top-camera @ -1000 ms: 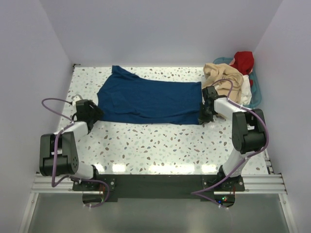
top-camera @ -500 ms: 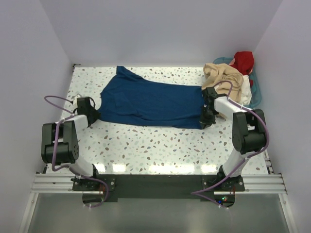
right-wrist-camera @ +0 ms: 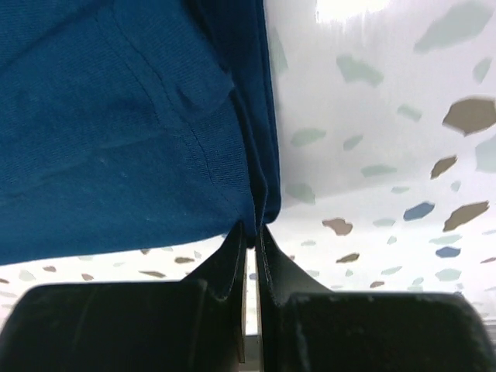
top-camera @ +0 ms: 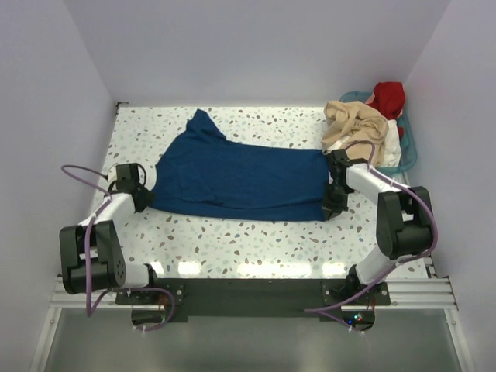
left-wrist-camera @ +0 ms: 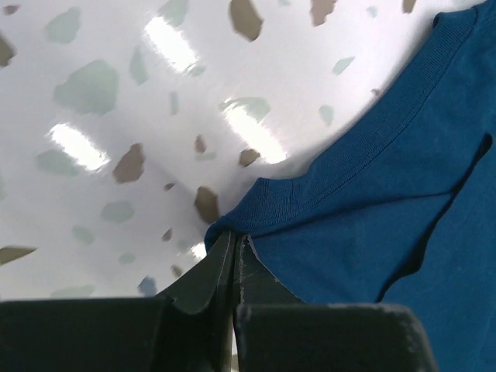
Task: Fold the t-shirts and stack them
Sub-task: Fold the tshirt
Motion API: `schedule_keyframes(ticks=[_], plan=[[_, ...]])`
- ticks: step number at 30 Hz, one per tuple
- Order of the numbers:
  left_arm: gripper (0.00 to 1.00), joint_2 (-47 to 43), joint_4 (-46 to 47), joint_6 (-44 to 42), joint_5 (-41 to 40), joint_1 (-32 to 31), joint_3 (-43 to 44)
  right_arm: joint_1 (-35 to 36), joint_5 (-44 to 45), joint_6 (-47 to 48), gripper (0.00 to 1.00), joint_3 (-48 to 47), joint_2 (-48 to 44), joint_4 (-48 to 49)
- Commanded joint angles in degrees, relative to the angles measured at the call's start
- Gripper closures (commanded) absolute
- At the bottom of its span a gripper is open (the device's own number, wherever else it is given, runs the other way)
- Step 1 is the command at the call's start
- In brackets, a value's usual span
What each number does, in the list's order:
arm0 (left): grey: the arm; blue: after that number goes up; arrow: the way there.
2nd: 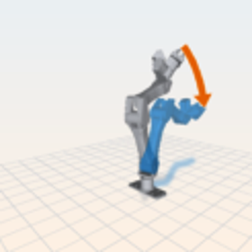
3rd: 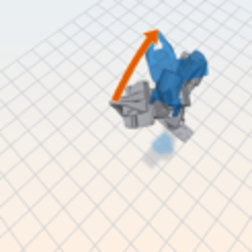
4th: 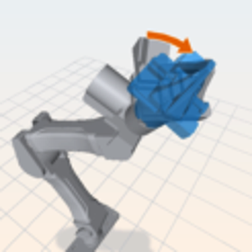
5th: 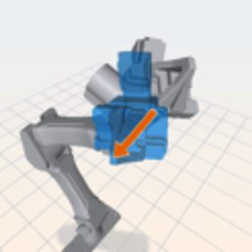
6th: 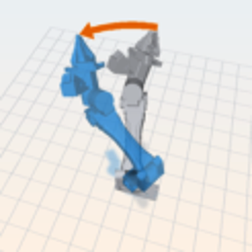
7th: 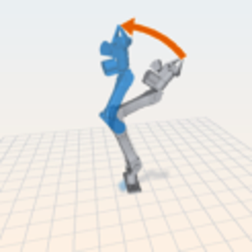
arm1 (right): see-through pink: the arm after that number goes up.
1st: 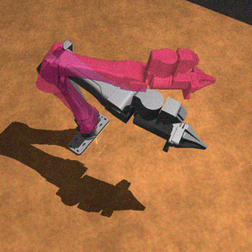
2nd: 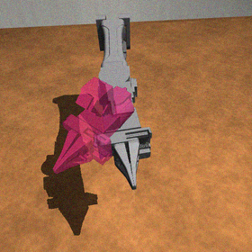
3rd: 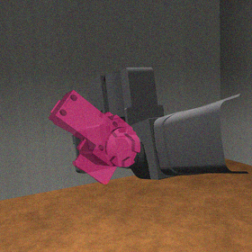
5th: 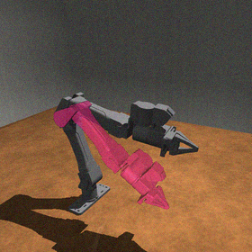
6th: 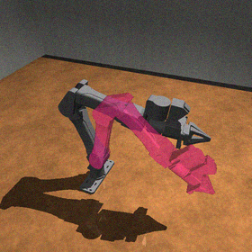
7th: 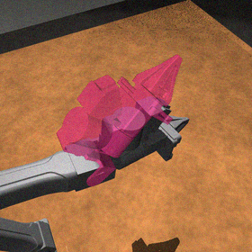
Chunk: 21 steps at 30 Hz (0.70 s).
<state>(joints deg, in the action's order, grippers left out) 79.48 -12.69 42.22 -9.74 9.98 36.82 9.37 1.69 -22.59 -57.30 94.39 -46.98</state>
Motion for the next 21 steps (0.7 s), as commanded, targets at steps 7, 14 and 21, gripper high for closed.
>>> schedule_keyframes(ticks=[7, 14, 21], plan=[[1.0, -10.3, -11.6, 2.4, -6.0, 2.0, -5.3, 3.3, -3.0, -3.0, 1.0, 4.7, -5.2, -5.7], [0.86, -17.7, -16.8, 0.7, -6.9, 3.0, -5.4, 6.0, -3.1, -6.0, 0.8, 5.4, -8.9, -8.1], [0.31, -22.1, -20.1, -1.1, -6.3, 3.0, -1.1, 5.8, 1.0, -4.9, 0.34, -1.2, -14.2, -12.4]])
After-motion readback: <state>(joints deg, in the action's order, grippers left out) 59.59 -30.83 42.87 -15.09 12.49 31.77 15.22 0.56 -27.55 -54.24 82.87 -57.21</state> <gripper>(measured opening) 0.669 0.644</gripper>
